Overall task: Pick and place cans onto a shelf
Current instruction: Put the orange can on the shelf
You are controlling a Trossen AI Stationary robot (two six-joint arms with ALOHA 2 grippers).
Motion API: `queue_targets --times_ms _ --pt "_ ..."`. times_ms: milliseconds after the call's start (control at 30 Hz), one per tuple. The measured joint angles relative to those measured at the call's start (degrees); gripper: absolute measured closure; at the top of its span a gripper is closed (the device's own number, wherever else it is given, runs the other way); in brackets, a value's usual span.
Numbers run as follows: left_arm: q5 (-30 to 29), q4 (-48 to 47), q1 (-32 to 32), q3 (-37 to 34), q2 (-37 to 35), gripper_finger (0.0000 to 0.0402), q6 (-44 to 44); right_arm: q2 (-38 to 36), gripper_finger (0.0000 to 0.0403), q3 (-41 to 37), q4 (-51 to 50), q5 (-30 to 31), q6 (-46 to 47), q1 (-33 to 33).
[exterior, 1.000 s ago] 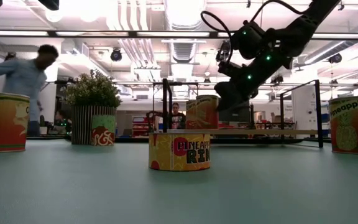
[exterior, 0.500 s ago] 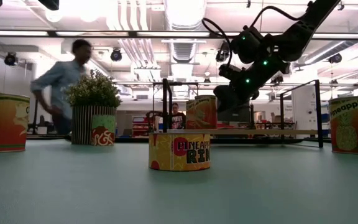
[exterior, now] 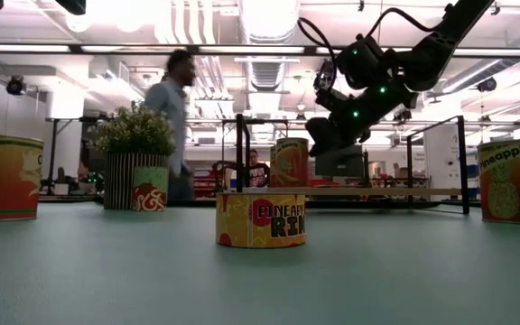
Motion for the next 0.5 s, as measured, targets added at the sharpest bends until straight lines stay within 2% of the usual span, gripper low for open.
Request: queue_targets --times_ms 500 --pt "0.0 0.0 0.01 0.0 0.0 0.0402 -0.01 0.0 0.039 0.0 1.56 -0.73 -0.96 0.04"
